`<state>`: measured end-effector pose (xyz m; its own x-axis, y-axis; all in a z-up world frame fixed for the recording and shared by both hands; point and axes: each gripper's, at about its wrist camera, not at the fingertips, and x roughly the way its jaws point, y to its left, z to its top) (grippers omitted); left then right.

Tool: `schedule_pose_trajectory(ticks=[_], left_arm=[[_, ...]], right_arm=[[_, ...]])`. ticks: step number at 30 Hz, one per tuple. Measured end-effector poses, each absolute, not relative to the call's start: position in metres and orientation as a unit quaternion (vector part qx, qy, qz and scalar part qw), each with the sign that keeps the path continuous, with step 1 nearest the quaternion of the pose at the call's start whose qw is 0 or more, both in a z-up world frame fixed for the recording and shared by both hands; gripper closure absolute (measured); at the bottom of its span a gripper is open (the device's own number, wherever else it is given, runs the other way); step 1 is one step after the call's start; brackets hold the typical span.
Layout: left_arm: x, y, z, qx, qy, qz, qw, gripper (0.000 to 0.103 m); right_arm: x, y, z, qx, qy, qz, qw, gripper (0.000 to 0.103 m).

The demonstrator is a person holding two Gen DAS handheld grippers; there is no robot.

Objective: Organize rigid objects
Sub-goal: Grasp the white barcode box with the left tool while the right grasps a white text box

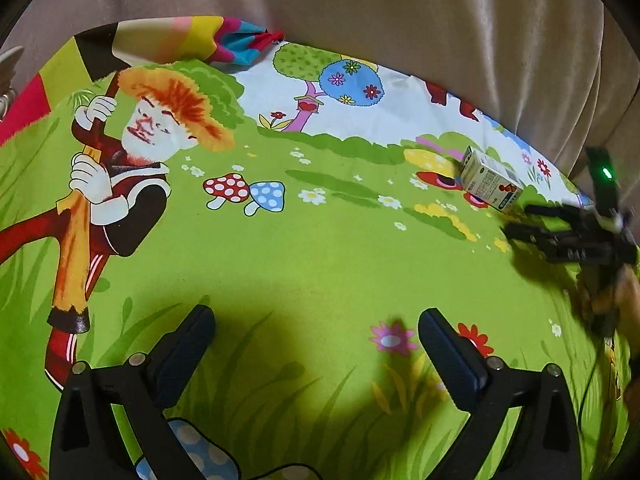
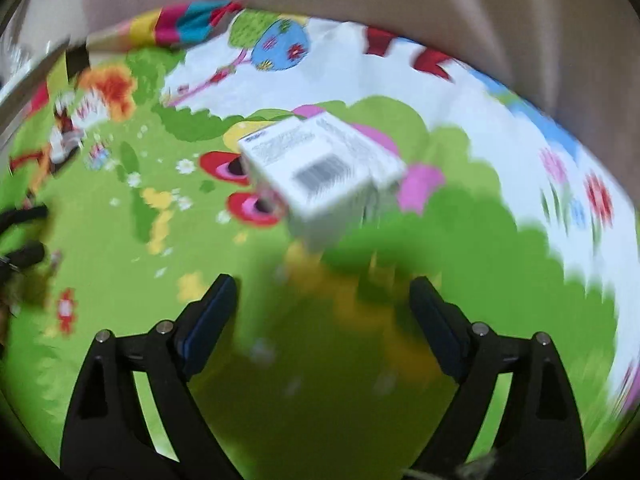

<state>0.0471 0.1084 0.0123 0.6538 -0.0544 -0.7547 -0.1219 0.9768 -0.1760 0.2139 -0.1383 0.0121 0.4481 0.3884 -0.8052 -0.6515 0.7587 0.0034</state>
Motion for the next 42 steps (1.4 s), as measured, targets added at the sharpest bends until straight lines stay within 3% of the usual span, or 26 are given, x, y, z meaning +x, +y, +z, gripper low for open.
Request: schedule_pose_trajectory(ticks=[8, 12, 17, 22, 26, 32, 39, 41, 42], left_arm=[[0.046, 0.105, 0.012, -0.092, 0.423, 0.025, 0.901, 0.0], [0.056, 0.089, 0.007, -0.038, 0.445, 0.044, 0.894, 0.0], [0.05, 0.109, 0.013, -0.099, 0.422, 0.033, 0.901, 0.0], [0.05, 0.105, 0.014, -0.089, 0.425, 0.036, 0.9, 0.0], [0.047, 0.108, 0.014, -0.104, 0.419, 0.03, 0.902, 0.0], [0.048, 0.11, 0.013, -0.112, 0.415, 0.026, 0.902, 0.0], [0.047, 0.111, 0.014, -0.114, 0.415, 0.025, 0.902, 0.0], [0.047, 0.11, 0.014, -0.111, 0.416, 0.026, 0.902, 0.0], [0.047, 0.109, 0.014, -0.105, 0.419, 0.028, 0.902, 0.0]], right_arm=[[0.265, -0.129, 0.005, -0.154, 0.427, 0.359, 0.816, 0.001], [0.236, -0.115, 0.013, -0.109, 0.415, 0.464, 0.775, 0.002], [0.171, -0.092, 0.022, -0.126, 0.392, 0.54, 0.734, 0.002], [0.183, -0.11, 0.025, -0.096, 0.4, 0.42, 0.808, 0.002], [0.196, -0.119, 0.018, -0.104, 0.429, 0.286, 0.851, 0.012], [0.211, -0.112, 0.019, -0.024, 0.441, 0.287, 0.85, 0.012], [0.247, -0.068, 0.013, -0.084, 0.459, 0.179, 0.866, 0.013], [0.245, -0.072, 0.015, -0.077, 0.459, 0.172, 0.868, 0.027], [0.238, -0.076, 0.019, -0.079, 0.456, 0.173, 0.87, 0.062]])
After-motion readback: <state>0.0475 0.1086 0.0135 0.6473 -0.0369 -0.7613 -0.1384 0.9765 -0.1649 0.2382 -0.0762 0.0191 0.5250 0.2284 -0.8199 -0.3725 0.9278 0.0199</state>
